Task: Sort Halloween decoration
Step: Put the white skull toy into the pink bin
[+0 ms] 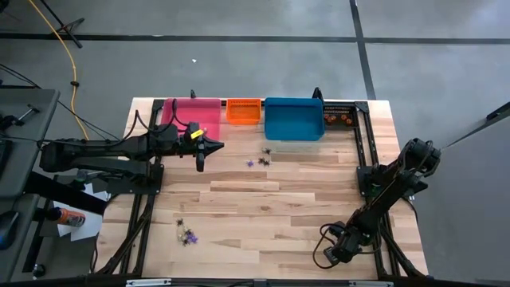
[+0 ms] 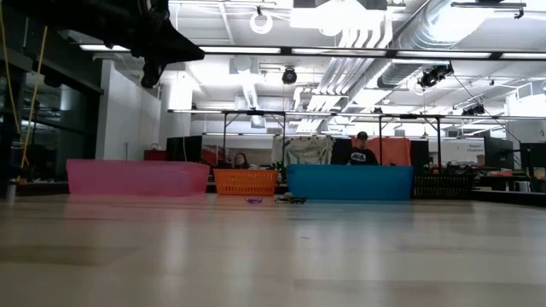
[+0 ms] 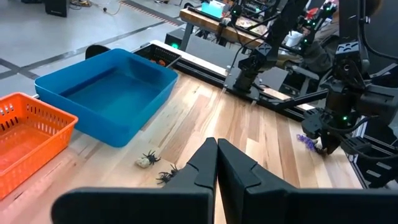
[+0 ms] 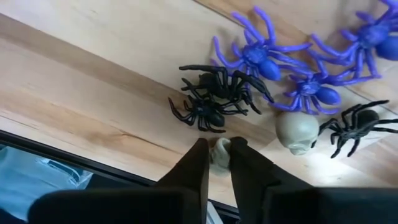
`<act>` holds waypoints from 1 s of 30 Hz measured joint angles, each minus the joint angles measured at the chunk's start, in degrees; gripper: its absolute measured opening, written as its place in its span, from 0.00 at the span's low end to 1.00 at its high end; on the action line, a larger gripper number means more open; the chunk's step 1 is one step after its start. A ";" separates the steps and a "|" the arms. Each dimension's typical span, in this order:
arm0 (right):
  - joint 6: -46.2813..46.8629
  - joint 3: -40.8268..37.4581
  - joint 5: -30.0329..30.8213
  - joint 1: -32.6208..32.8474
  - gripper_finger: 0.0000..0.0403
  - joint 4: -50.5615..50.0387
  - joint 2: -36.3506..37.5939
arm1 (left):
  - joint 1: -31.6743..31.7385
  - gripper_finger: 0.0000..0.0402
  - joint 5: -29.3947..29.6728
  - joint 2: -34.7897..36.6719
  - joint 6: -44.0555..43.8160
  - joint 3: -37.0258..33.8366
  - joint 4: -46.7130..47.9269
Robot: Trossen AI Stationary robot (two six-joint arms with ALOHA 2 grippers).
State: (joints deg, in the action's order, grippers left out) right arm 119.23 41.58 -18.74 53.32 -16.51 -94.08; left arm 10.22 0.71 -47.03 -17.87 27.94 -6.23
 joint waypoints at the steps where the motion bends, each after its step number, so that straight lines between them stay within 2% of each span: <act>1: -0.31 -0.01 0.00 0.00 0.11 0.01 0.00 | 0.00 0.00 0.00 -0.01 0.00 0.00 0.24; 14: -1.27 -0.04 0.04 0.00 0.10 0.42 -0.04 | -0.02 0.00 0.00 0.01 0.00 0.00 0.84; 30: -14.38 -0.28 0.90 0.00 0.10 -0.07 5.27 | -0.02 0.00 0.36 0.00 0.04 0.00 0.73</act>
State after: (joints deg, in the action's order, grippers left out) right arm 104.85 41.30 -17.85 53.32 -16.58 -88.81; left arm 10.20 1.07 -47.04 -17.83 27.94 -5.49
